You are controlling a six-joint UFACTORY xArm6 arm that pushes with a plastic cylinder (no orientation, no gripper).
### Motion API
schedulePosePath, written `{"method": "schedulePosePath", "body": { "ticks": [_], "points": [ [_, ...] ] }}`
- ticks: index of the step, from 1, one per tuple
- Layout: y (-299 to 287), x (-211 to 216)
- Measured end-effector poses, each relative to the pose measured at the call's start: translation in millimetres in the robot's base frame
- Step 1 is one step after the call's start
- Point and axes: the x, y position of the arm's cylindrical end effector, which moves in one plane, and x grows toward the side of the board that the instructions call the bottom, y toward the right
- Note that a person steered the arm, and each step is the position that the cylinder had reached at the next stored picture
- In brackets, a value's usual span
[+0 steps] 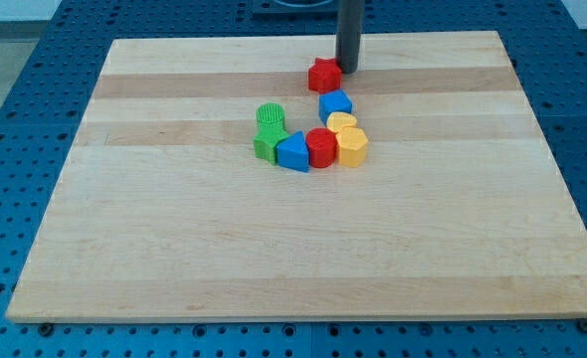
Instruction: Move the red star closer to the green circle
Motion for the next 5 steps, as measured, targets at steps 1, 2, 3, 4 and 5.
{"method": "schedulePosePath", "body": {
  "ticks": [1,2,3,4,5],
  "points": [
    [-25,15],
    [-48,32],
    [-51,27],
    [-51,12],
    [-65,11]
  ]
}}
